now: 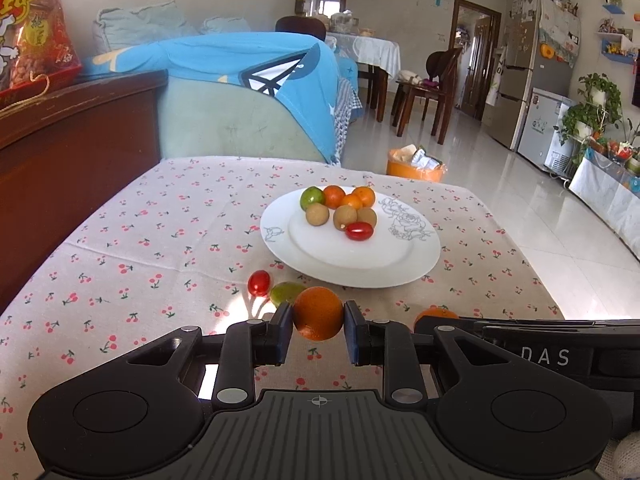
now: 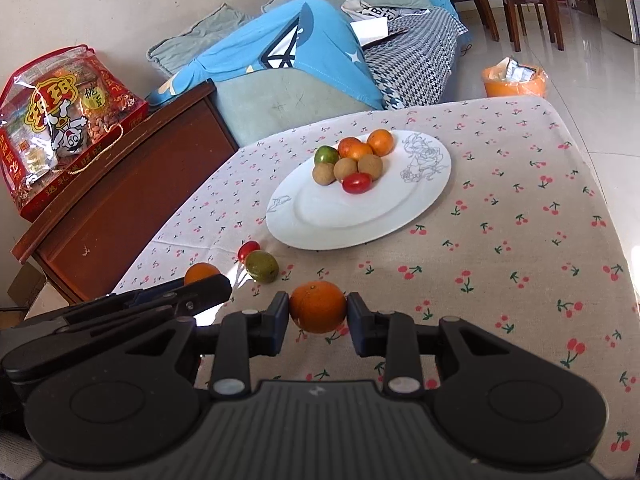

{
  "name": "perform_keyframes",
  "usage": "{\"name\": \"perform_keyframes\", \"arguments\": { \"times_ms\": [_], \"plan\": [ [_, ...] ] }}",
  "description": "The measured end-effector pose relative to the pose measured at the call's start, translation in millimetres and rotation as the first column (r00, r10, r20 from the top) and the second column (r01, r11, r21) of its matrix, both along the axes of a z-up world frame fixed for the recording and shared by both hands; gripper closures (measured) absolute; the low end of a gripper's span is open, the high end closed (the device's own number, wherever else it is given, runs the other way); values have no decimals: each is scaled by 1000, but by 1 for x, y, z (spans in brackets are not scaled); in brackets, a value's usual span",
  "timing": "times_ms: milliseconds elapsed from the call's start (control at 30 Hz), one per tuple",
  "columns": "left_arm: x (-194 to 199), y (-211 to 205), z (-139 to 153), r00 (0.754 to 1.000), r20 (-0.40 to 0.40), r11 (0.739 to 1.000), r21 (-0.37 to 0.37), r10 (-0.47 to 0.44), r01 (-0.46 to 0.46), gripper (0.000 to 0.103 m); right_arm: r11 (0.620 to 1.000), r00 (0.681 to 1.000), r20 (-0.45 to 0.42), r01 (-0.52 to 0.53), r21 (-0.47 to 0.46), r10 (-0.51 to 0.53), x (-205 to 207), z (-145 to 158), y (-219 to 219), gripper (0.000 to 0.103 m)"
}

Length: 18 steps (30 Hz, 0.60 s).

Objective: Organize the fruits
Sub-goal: 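Carry both oranges over the white plate with both grippers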

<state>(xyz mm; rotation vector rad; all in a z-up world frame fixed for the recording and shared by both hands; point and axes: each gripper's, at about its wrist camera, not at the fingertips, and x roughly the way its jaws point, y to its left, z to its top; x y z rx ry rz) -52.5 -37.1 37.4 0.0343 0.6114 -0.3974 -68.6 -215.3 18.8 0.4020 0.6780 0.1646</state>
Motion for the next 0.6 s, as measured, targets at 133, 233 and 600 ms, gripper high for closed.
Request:
{"name": "perform_keyframes", "arguments": {
  "times_ms": [133,233,600],
  "plan": [
    [10,-1,8,1000,-4,1000,-24,-4,4,78,1000,999,25,25,18,-25,5,5,-8,71],
    [19,-3,13,1000,7,1000,-16,-12,12,78,999,998,45,42,25,-43,10,9,-13,71],
    [61,-17,7,1000,-20,1000,-23,-18,17,78,998,996,63,61,14,-62,40,4,-17,71]
  ]
}}
